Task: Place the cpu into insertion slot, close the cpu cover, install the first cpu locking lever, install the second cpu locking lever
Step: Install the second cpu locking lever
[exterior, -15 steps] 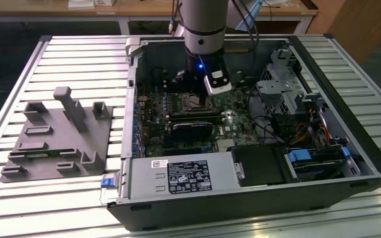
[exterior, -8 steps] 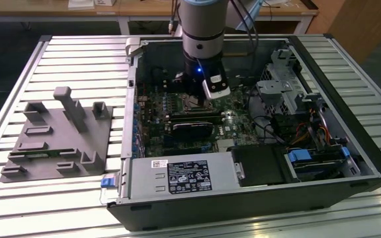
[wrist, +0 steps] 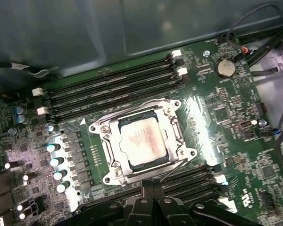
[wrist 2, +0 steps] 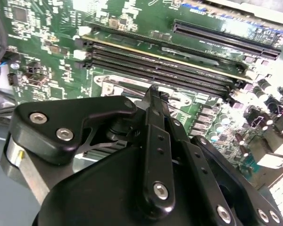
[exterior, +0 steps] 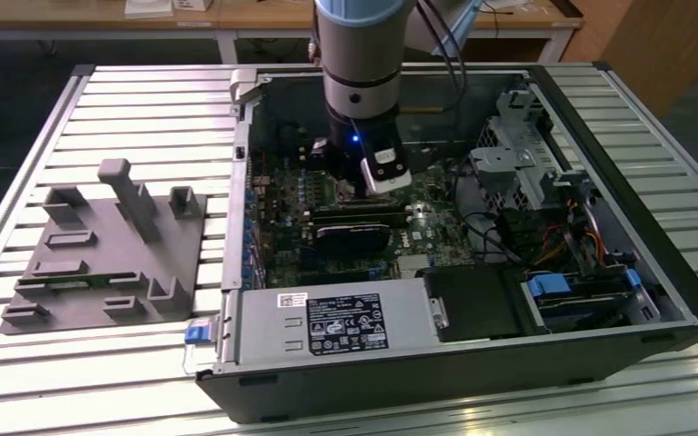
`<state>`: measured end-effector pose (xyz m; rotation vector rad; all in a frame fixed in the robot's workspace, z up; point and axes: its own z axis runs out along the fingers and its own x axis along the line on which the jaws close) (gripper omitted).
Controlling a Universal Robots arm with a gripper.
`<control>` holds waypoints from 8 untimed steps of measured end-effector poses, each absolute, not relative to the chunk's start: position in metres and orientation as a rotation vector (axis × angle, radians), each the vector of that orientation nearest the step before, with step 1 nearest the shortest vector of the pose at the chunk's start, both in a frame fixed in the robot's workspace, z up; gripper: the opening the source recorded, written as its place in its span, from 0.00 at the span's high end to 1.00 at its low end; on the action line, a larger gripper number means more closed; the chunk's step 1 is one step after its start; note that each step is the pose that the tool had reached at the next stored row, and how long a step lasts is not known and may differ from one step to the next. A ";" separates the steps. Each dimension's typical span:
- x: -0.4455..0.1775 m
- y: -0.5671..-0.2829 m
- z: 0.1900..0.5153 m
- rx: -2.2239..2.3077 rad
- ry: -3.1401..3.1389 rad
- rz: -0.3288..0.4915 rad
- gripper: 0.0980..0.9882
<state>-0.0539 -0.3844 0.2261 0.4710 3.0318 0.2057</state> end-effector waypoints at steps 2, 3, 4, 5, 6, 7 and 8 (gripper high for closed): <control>-0.055 -0.387 0.224 0.470 3.033 0.221 0.99; -0.056 -0.388 0.223 0.469 3.033 0.229 0.99; -0.057 -0.389 0.222 0.469 3.033 0.237 0.99; -0.057 -0.390 0.221 0.469 3.033 0.241 0.99; -0.057 -0.390 0.221 0.469 3.033 0.243 0.99; -0.057 -0.390 0.221 0.469 3.033 0.243 0.99; -0.057 -0.390 0.221 0.469 3.033 0.244 0.99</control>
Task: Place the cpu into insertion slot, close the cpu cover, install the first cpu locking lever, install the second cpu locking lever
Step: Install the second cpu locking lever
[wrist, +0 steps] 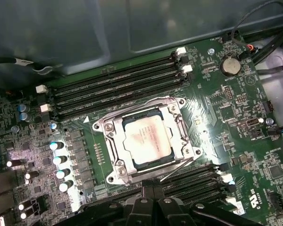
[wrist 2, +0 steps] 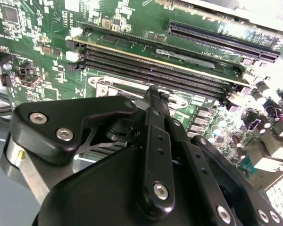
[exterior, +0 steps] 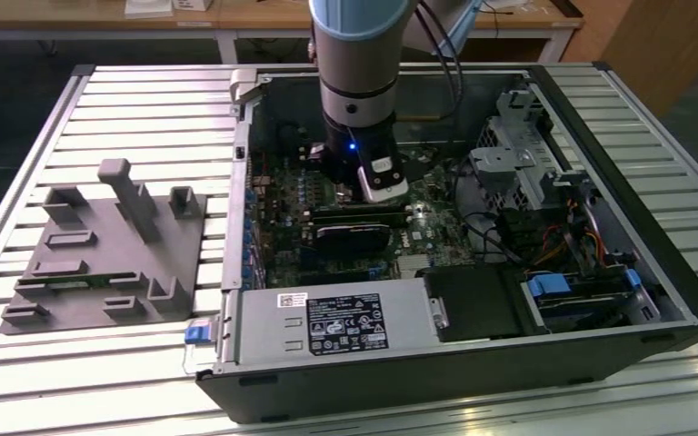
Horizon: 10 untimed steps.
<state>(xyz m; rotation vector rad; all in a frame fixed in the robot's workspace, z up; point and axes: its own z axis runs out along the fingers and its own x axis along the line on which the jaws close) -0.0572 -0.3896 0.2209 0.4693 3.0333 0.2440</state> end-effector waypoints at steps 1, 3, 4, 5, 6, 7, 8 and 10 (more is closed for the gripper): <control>-0.057 -0.390 0.221 0.469 3.033 0.244 0.99; -0.058 -0.390 0.221 0.467 3.034 0.250 0.99; -0.059 -0.391 0.220 0.461 3.035 0.257 0.99; -0.059 -0.391 0.219 0.451 3.037 0.262 0.99; -0.060 -0.391 0.218 0.439 3.040 0.266 0.99; -0.060 -0.391 0.217 0.427 3.042 0.270 0.99; -0.061 -0.391 0.216 0.415 3.045 0.273 0.99; -0.063 -0.392 0.214 0.392 3.049 0.279 0.99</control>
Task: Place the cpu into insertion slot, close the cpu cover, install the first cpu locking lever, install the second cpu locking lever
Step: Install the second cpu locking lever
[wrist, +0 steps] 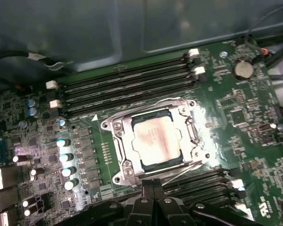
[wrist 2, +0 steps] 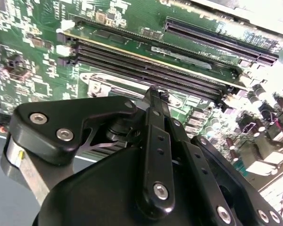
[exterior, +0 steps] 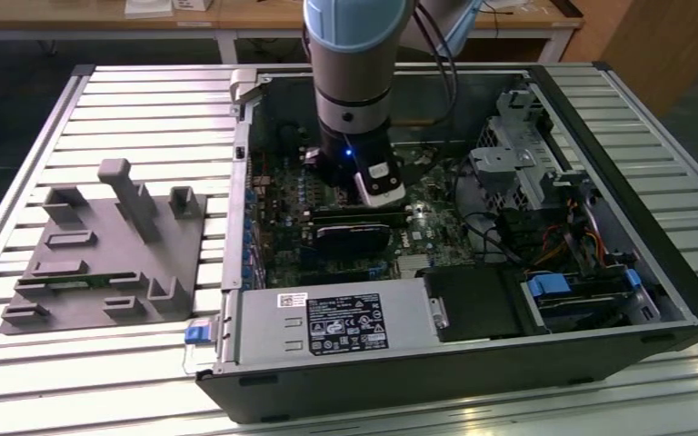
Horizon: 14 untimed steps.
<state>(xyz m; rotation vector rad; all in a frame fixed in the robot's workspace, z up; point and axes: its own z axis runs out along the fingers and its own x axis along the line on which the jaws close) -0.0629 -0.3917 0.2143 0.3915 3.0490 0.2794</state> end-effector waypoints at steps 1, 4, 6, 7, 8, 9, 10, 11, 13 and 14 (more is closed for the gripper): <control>-0.064 -0.392 0.213 0.382 3.051 0.282 0.99; -0.067 -0.395 0.211 0.367 3.053 0.295 0.99; -0.069 -0.396 0.210 0.360 3.054 0.307 0.99; -0.070 -0.397 0.209 0.358 3.055 0.313 0.99; -0.071 -0.399 0.209 0.357 3.055 0.320 0.99; -0.071 -0.400 0.208 0.357 3.054 0.329 0.99; -0.072 -0.401 0.208 0.356 3.054 0.339 0.99; -0.073 -0.402 0.207 0.356 3.054 0.352 0.99; -0.076 -0.403 0.206 0.356 3.053 0.379 0.99; -0.078 -0.404 0.206 0.356 3.052 0.393 0.99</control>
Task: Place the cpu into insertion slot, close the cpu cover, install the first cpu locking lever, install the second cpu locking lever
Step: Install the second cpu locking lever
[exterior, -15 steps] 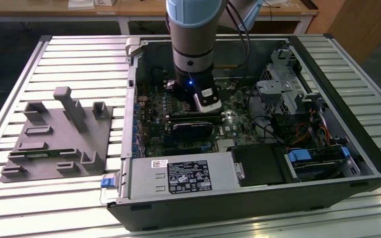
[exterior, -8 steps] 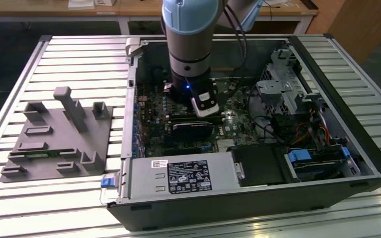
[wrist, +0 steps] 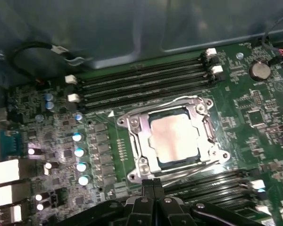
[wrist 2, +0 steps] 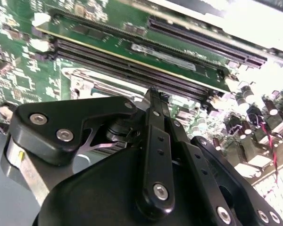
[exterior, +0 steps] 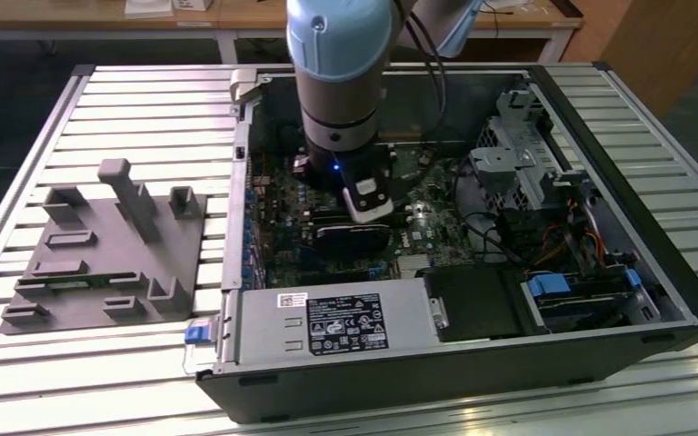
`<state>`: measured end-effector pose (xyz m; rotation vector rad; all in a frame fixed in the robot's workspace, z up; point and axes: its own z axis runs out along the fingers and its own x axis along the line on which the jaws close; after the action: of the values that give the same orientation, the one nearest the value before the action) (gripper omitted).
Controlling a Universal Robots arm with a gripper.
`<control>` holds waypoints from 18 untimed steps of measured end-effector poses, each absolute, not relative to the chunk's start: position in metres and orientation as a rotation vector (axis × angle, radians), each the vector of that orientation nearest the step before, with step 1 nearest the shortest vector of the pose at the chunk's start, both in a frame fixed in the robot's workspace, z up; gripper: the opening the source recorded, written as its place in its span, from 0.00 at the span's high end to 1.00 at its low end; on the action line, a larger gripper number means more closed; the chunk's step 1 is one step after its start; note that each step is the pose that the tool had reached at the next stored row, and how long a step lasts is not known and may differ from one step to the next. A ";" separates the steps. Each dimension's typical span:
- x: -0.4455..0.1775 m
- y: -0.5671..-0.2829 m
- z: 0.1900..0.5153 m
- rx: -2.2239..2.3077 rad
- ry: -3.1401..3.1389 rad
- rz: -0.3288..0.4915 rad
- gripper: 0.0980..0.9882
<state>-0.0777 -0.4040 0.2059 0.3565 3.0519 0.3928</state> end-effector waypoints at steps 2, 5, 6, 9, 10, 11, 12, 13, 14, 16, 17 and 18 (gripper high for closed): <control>-0.081 -0.405 0.205 0.356 3.051 0.415 0.99; -0.085 -0.408 0.202 0.356 3.049 0.438 0.99; -0.085 -0.408 0.201 0.356 3.049 0.444 0.99; -0.087 -0.408 0.197 0.356 3.048 0.456 0.99; -0.087 -0.408 0.196 0.357 3.048 0.458 0.99; -0.087 -0.408 0.195 0.357 3.048 0.460 0.99; -0.087 -0.408 0.194 0.357 3.048 0.462 0.99; -0.087 -0.408 0.193 0.357 3.047 0.465 0.99; -0.088 -0.408 0.193 0.357 3.047 0.468 0.99; -0.088 -0.408 0.192 0.357 3.046 0.476 0.99; -0.088 -0.408 0.191 0.357 3.046 0.479 0.99; -0.088 -0.408 0.191 0.357 3.046 0.480 0.99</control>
<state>-0.0875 -0.4079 0.1909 0.3572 3.0460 0.4805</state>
